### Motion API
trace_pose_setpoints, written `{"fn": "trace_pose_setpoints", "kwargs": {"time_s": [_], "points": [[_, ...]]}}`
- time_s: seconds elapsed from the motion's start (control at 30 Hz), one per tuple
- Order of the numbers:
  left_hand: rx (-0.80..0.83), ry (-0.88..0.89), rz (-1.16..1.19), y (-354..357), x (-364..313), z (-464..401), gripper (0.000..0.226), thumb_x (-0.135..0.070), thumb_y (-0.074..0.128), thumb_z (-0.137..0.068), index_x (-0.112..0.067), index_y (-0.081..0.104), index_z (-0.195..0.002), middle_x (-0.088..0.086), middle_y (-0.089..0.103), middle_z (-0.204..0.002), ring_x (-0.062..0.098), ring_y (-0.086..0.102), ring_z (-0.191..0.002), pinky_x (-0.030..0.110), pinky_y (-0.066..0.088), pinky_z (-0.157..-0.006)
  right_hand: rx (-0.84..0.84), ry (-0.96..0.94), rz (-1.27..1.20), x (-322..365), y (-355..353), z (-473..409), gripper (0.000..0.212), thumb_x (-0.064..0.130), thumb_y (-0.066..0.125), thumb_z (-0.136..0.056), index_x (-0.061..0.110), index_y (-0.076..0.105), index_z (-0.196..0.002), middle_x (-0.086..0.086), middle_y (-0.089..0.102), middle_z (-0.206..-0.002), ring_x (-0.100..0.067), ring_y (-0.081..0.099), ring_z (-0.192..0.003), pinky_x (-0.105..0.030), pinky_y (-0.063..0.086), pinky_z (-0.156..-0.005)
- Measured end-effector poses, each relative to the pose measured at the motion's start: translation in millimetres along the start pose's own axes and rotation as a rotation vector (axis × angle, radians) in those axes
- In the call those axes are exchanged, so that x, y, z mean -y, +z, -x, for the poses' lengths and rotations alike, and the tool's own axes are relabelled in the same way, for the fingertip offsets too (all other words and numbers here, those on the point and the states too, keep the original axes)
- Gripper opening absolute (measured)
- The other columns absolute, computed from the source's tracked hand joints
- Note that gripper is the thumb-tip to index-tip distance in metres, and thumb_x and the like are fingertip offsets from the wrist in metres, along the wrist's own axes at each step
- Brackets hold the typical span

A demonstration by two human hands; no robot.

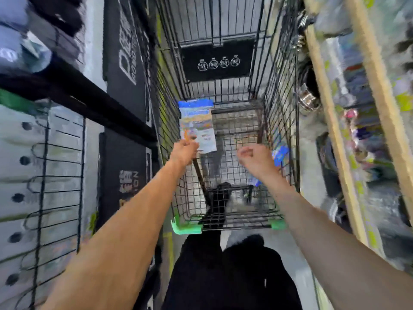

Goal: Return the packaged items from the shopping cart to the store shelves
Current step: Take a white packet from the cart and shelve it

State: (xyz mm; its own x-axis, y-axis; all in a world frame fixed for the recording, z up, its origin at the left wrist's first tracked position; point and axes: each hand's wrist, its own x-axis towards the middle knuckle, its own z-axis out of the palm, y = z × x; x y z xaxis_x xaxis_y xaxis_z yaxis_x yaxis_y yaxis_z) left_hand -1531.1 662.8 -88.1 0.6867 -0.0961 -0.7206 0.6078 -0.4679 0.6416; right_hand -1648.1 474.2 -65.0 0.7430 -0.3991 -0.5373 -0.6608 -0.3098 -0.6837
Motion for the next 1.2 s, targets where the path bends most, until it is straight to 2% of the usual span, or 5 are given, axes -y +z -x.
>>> {"fn": "trace_pose_setpoints", "kwargs": {"time_s": [0.17,0.37,0.63,0.97,1.2], "points": [[-0.115,-0.149,0.008,16.2,5.3,-98.9,0.031,-0.035,0.068,-0.073,-0.013,0.063,-0.094,0.015,0.068,-0.097,0.028,0.058,-0.078,0.027,0.047,-0.07,0.145,0.152,-0.017,-19.9,40.4,-88.5,0.005,0.008,0.069,-0.088,0.013,0.068,-0.088,0.0,0.063,-0.075,-0.015,0.057,-0.068,-0.028,0.048,-0.069],[-0.096,0.282,-0.905,34.0,13.8,-203.4,0.06,-0.023,0.069,-0.082,-0.02,0.048,-0.139,0.009,0.056,-0.135,0.03,0.052,-0.127,0.045,0.046,-0.101,0.382,0.57,-0.443,-30.8,86.7,-169.5,0.024,0.019,0.074,-0.086,0.014,0.059,-0.068,-0.003,0.057,-0.051,-0.009,0.053,-0.037,-0.018,0.042,-0.035],[0.045,0.197,-1.345,40.0,-1.2,-232.2,0.105,-0.059,0.083,-0.061,-0.022,0.031,-0.145,0.01,0.052,-0.134,0.032,0.049,-0.128,0.047,0.039,-0.105,0.221,0.841,-1.045,-29.1,161.2,-156.8,0.02,0.013,0.069,-0.091,0.011,0.064,-0.11,-0.014,0.065,-0.128,-0.029,0.061,-0.119,-0.041,0.045,-0.108],[0.175,-0.318,0.303,63.0,31.4,-180.2,0.033,-0.015,0.084,-0.075,-0.007,0.07,-0.104,0.01,0.075,-0.098,0.022,0.07,-0.076,0.036,0.059,-0.069,-0.359,0.895,-1.115,-68.5,132.4,-120.3,0.059,0.028,0.087,-0.072,0.017,0.06,-0.123,-0.004,0.069,-0.118,-0.023,0.064,-0.112,-0.039,0.056,-0.081],[0.322,-0.384,0.402,86.0,57.3,-136.3,0.041,-0.041,0.073,-0.082,-0.021,0.066,-0.117,0.0,0.073,-0.103,0.014,0.065,-0.089,0.023,0.052,-0.065,-0.368,0.792,-1.193,-62.0,127.2,-126.8,0.048,0.018,0.082,-0.076,0.022,0.064,-0.12,-0.008,0.07,-0.118,-0.028,0.069,-0.105,-0.036,0.056,-0.074]]}}
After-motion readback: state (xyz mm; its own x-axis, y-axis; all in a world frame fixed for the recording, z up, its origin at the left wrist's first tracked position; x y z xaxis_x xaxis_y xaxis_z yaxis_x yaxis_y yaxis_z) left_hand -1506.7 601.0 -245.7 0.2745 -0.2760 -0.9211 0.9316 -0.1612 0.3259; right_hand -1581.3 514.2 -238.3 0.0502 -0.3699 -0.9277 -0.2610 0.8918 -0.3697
